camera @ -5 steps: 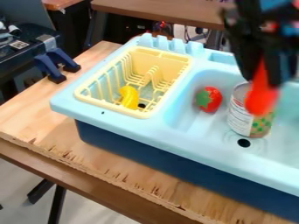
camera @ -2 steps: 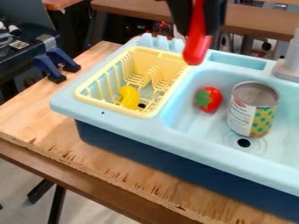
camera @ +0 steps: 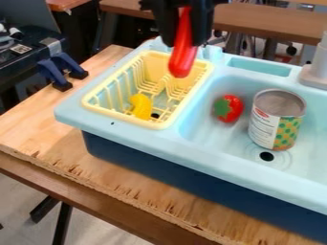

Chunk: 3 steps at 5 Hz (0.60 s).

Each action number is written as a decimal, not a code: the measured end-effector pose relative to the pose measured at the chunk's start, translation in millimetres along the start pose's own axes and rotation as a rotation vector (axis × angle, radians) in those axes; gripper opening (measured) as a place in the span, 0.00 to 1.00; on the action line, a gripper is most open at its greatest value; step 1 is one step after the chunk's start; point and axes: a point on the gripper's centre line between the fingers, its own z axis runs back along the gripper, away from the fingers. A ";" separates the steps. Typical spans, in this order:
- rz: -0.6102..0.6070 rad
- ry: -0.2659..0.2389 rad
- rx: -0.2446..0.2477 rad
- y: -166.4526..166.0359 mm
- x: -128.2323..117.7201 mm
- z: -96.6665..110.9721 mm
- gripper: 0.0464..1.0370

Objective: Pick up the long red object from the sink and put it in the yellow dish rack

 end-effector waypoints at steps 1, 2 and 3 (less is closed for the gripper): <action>0.024 0.031 0.004 9.7 -2.6 -4.3 0.52; 0.043 0.072 0.015 19.7 2.1 -17.4 0.52; 0.041 0.053 0.014 27.1 6.0 -27.2 0.52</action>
